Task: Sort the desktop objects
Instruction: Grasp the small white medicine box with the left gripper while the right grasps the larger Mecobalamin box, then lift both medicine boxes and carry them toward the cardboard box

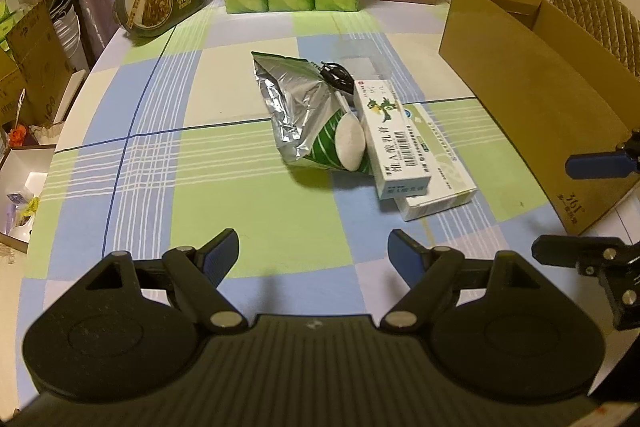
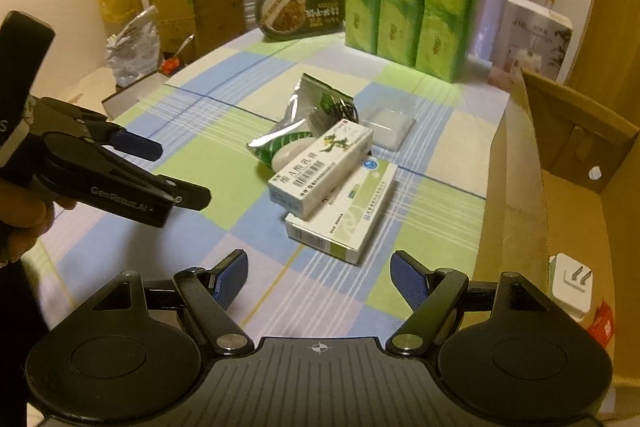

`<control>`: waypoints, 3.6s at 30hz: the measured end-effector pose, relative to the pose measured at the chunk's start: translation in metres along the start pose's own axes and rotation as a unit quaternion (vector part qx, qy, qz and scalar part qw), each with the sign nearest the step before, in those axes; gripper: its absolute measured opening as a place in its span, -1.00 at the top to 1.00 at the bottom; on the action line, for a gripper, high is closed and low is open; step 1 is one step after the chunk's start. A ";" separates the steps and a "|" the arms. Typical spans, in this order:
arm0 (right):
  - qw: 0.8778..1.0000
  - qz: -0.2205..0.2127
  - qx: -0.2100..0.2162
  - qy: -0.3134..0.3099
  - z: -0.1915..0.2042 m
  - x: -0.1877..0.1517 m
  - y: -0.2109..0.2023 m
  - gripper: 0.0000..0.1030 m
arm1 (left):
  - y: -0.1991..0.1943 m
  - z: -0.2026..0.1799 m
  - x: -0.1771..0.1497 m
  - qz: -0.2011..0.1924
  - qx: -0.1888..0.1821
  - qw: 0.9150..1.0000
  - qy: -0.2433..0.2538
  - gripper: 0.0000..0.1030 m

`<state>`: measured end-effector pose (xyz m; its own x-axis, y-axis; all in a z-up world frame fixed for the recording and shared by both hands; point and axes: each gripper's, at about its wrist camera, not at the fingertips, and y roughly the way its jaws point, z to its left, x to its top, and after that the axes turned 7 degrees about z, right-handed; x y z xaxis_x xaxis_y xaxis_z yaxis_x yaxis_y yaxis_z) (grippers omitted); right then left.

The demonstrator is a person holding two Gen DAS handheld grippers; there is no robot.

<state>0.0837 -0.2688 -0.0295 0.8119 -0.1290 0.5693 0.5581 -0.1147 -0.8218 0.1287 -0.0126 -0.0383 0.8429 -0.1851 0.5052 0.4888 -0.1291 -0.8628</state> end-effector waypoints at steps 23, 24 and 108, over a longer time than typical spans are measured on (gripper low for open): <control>0.998 -0.001 -0.045 0.036 -0.015 0.015 0.062 -0.47 | 0.049 0.012 0.009 0.008 -0.030 1.000 -0.006 -0.52; 0.998 -0.002 -0.048 0.037 -0.016 0.016 0.063 -0.47 | 0.050 0.013 0.009 0.007 -0.032 0.999 -0.006 -0.52; 0.996 0.051 -0.037 0.066 -0.013 -0.054 0.050 -0.33 | 0.041 -0.055 -0.039 0.055 -0.044 0.994 0.084 0.36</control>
<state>0.0656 -0.2803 -0.1009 0.8314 -0.2706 0.4854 0.4562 -0.1667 -0.8741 0.1040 -0.0643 -0.0927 0.8377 -0.3614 0.4095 0.3669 -0.1830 -0.9121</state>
